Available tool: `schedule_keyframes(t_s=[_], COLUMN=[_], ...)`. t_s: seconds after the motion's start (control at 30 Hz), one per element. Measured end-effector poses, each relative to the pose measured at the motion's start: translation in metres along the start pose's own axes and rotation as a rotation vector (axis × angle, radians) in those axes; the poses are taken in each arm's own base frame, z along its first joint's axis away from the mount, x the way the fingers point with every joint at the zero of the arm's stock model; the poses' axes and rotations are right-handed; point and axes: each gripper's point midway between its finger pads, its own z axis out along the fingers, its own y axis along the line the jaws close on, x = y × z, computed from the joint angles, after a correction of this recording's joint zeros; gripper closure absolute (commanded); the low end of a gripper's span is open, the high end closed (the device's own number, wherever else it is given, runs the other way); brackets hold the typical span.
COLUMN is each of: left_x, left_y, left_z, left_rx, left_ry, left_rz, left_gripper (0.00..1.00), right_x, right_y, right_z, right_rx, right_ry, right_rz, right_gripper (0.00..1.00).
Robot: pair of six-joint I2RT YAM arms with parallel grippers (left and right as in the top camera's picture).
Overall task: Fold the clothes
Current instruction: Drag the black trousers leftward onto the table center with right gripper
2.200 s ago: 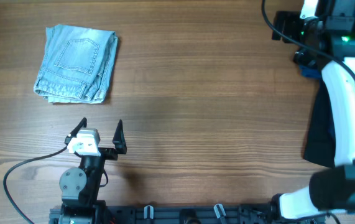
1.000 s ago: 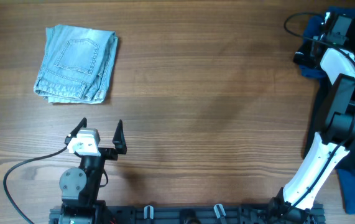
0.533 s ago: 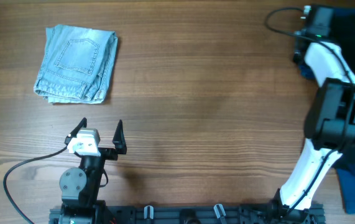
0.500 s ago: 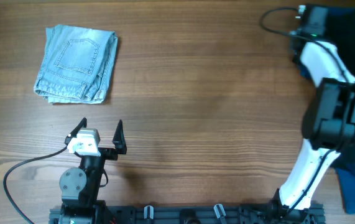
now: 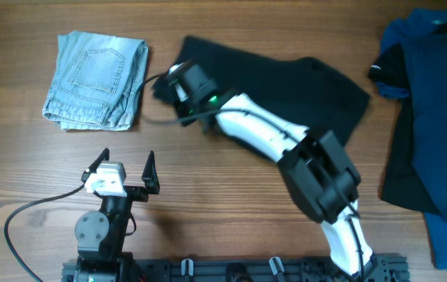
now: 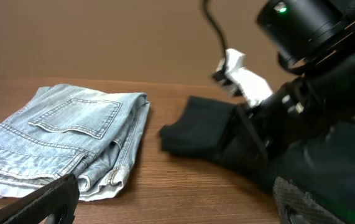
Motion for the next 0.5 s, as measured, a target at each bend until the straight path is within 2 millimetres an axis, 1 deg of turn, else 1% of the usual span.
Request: schedule_keyframes(t_s=[0.07, 0.13, 0.27, 0.43, 0.5], left_x=[0.0, 0.0, 0.0, 0.0, 0.0], left_y=[0.0, 0.0, 0.0, 0.0, 0.0], left_z=[0.0, 0.0, 0.0, 0.0, 0.0], left_rx=[0.0, 0.0, 0.0, 0.0, 0.0], left_ry=[0.0, 0.0, 0.0, 0.0, 0.0], left_rz=[0.0, 0.0, 0.0, 0.0, 0.0], left_gripper=[0.0, 0.0, 0.0, 0.0, 0.0], right_x=[0.012, 0.022, 0.027, 0.045, 0.048], right_y=[0.026, 0.038, 0.037, 0.027, 0.024], right_z=[0.0, 0.0, -0.001, -0.003, -0.004], right_rx=[-0.026, -0.033, -0.028, -0.01, -0.004], right_ry=[0.029, 0.06, 0.078, 0.161, 0.175], right_rz=[-0.026, -0.033, -0.025, -0.013, -0.006], right_gripper=[0.96, 0.96, 0.96, 0.96, 0.96])
